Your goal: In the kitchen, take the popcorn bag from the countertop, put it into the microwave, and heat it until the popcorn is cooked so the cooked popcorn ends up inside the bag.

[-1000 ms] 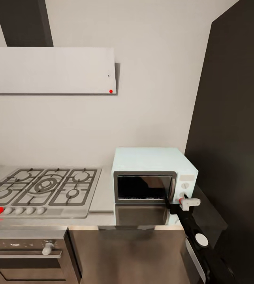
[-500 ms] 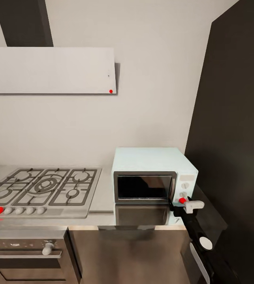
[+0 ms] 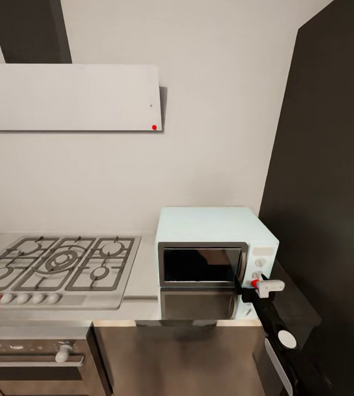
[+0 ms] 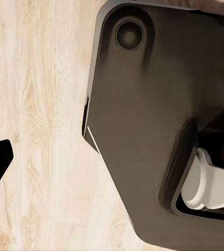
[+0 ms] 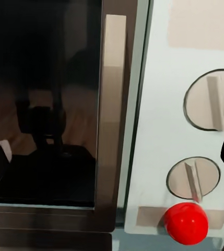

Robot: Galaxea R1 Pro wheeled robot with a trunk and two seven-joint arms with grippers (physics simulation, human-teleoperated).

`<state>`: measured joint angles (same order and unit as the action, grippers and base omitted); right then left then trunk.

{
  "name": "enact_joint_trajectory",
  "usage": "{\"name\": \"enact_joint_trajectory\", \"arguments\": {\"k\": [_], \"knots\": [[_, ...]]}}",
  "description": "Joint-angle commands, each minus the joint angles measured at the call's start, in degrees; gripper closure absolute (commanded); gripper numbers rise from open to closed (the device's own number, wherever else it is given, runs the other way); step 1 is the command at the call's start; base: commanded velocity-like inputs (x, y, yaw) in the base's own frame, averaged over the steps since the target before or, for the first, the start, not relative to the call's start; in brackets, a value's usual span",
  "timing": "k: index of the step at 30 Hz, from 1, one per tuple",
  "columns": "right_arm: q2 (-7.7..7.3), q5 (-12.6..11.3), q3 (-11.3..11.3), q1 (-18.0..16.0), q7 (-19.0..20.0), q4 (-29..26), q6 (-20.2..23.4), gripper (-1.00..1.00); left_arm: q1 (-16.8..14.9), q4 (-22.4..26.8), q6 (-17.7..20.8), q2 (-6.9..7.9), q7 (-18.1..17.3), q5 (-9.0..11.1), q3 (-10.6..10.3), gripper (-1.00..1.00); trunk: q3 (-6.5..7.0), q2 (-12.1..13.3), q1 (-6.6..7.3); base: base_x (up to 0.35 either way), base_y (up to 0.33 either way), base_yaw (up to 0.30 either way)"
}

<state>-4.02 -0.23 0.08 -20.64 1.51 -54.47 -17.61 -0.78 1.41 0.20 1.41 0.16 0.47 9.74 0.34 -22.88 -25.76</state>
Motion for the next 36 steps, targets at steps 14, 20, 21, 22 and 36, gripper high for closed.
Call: {"name": "enact_joint_trajectory", "arguments": {"k": [14, 20, 21, 22, 36], "knots": [[-0.02, -0.04, -0.09, -0.02, 0.16, 2.93, -0.32, -1.0, -0.01, 0.0, -0.01, 0.0, 0.02, 0.06, 0.28, -1.0, -0.02, -0.04, -0.02, 0.064, 0.0, 0.0], [-0.02, -0.04, -0.14, -0.02, 0.16, 2.91, -0.47, -1.0, -0.01, 0.0, -0.01, 0.0, 0.02, 0.06, 0.28, -1.0, -0.02, -0.04, -0.02, 0.092, 0.0, 0.0], [-0.02, -0.04, -0.15, -0.02, 0.16, 2.93, -0.48, -1.0, -0.01, 0.0, -0.02, 0.0, 0.02, 0.06, 0.28, -1.0, -0.02, -0.04, -0.02, 0.083, 0.0, 0.0], [-0.02, -0.04, -0.14, -0.02, 0.16, 2.95, -0.49, -1.0, -0.01, 0.0, -0.02, 0.0, 0.02, 0.06, 0.28, -1.0, -0.02, -0.04, -0.02, 0.034, 0.0, 0.0], [-0.02, -0.06, -0.1, -0.02, 0.25, 2.88, -0.76, -1.0, -0.01, 0.0, 0.18, 0.0, 0.02, 0.06, 0.37, -1.0, -0.02, -0.04, -0.02, 0.041, 0.0, 0.0]]}}
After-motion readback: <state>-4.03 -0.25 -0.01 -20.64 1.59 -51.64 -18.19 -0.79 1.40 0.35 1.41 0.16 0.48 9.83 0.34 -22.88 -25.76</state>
